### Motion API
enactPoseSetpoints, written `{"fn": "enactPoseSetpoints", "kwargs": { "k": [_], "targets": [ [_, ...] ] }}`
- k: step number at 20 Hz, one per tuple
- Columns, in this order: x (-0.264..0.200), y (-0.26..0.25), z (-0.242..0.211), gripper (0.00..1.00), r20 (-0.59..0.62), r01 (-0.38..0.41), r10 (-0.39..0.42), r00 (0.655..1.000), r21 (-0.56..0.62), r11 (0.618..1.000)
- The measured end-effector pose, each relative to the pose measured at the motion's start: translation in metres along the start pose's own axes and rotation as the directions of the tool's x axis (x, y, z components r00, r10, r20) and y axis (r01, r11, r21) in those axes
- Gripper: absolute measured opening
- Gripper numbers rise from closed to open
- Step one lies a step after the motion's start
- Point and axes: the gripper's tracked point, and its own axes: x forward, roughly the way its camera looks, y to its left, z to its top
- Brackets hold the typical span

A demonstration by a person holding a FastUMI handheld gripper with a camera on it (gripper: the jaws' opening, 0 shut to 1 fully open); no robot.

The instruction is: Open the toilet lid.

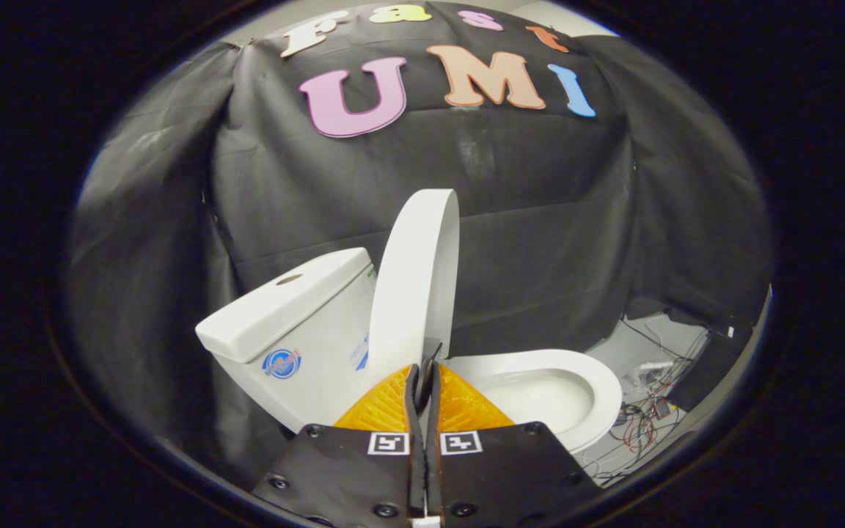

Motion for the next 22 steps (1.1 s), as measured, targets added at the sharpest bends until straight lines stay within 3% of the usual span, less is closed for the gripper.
{"fn": "enactPoseSetpoints", "kwargs": {
  "k": [16, 22],
  "targets": [
    [0.016, 0.077, 0.004, 0.03, 0.067, -0.103, 0.108, 0.992, -0.068, 0.992],
    [0.024, 0.107, -0.001, 0.08, 0.054, -0.079, 0.089, 0.995, -0.171, 0.982]
  ]
}}
